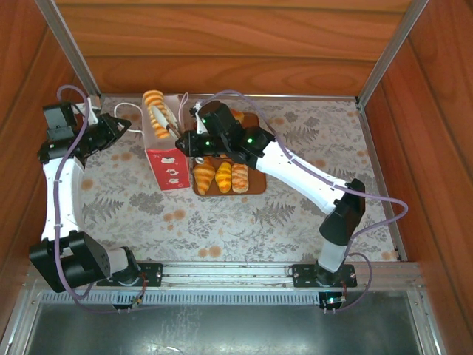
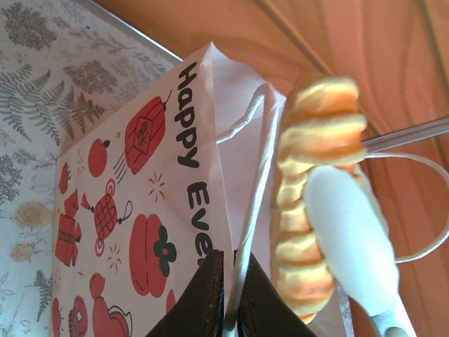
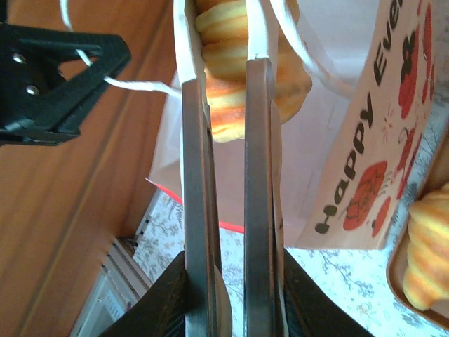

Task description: Place the fake bread into the paper bag

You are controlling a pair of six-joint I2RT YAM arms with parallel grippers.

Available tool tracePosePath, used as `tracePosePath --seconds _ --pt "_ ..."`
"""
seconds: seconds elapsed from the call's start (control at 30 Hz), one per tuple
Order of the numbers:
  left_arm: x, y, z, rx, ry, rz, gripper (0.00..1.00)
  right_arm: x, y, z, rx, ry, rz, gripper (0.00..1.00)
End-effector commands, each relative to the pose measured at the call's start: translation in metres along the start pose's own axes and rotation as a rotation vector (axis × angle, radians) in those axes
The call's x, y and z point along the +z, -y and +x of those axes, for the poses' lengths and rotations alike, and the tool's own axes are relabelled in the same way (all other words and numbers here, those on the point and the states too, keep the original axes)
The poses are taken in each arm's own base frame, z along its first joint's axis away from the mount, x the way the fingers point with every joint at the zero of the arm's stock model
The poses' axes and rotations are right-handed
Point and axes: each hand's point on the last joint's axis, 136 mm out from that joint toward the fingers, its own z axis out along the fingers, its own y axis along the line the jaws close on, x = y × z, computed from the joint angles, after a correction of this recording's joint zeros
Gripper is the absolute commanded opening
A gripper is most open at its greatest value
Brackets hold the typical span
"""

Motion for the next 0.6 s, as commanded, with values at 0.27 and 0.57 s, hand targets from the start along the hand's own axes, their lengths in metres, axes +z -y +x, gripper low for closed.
tracePosePath --seconds 0.27,0.57 --pt "-0.005 0.006 -0.001 0.046 0.023 0.004 0.12 -0.003 -0.006 -0.003 0.002 0.001 0.024 0.21" --pt "-0.006 0.006 -0.001 0.048 0.025 0.004 0.12 -0.001 -0.003 0.002 -0.003 -0.03 0.038 0.35"
